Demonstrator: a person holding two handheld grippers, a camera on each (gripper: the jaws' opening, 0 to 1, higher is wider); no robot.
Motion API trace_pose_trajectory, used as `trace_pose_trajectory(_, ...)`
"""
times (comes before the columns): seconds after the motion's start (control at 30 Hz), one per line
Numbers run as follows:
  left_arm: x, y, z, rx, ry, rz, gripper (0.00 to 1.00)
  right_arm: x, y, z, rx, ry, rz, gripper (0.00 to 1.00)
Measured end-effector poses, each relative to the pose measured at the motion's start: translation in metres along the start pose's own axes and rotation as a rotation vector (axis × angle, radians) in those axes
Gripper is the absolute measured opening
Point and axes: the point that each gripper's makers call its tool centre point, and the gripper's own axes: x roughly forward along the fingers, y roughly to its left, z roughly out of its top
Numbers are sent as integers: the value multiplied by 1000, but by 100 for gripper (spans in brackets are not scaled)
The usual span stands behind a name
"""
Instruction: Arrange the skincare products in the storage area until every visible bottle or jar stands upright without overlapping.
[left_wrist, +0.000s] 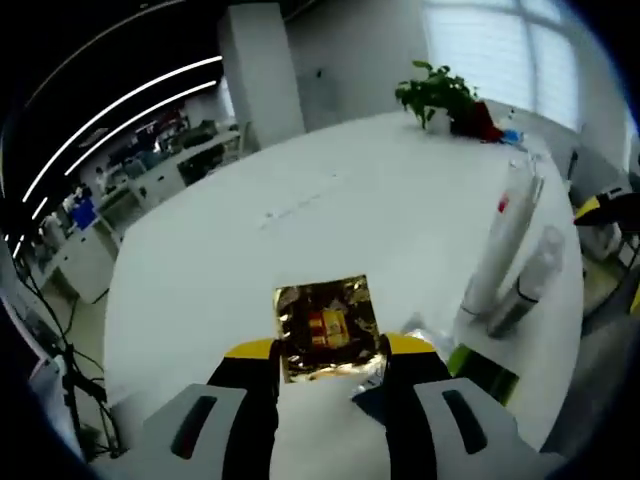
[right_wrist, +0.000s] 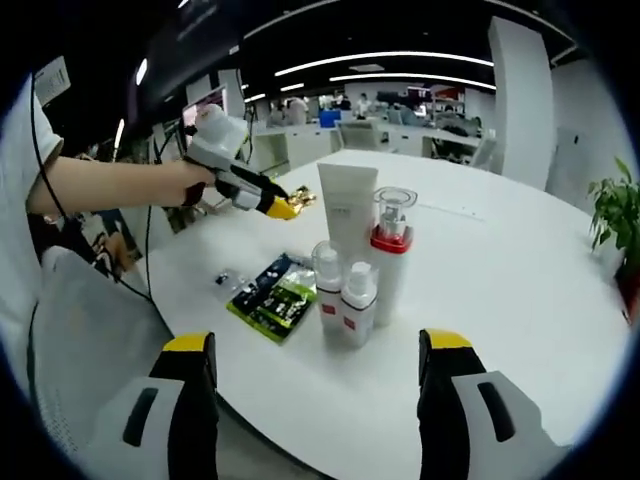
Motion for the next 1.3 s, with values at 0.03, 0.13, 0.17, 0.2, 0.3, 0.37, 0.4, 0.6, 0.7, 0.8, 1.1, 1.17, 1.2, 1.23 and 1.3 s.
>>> trace_pose_trajectory(0.03,-5,-3,-1,9,-1,-6,38,-1,1,2,-1,-9,3,80)
trace_pose_trajectory(0.13,-17,-12,-1,25,-8,-21,38,-2,2,6,6,-28,10,79)
trace_pose_trajectory(0.17,-20,-14,-2,31,-11,-27,38,-2,2,6,8,-31,12,78)
trace_pose_trajectory(0.2,-26,-21,-1,42,-13,-36,38,-3,3,7,9,-37,16,76)
trace_pose_trajectory(0.3,-37,-32,-1,71,-15,-54,38,-4,5,13,31,-66,39,71)
trace_pose_trajectory(0.37,-42,-36,-3,101,-16,-71,38,-4,8,16,47,-78,59,67)
trace_pose_trajectory(0.4,-47,-44,-2,106,-19,-81,38,-4,10,18,49,-81,71,66)
trace_pose_trajectory(0.6,-67,-69,-2,162,-22,-150,38,-1,23,38,41,-122,155,51)
trace_pose_trajectory(0.7,-74,-77,-4,178,-18,-169,38,3,27,52,59,-149,211,43)
trace_pose_trajectory(0.8,-81,-89,-4,205,-13,-194,38,9,29,60,76,-156,253,37)
trace_pose_trajectory(1.1,-92,-101,-1,337,-12,-264,38,42,47,85,110,-131,374,30)
trace_pose_trajectory(1.17,-98,-107,2,380,-26,-296,38,51,54,85,140,-101,420,29)
trace_pose_trajectory(1.2,-100,-108,2,387,-27,-306,38,56,55,83,145,-76,430,29)
trace_pose_trajectory(1.23,-101,-110,2,396,-28,-319,38,58,56,83,147,-68,437,28)
trace_pose_trajectory(1.3,-106,-115,1,436,-23,-345,38,60,64,80,197,-25,487,27)
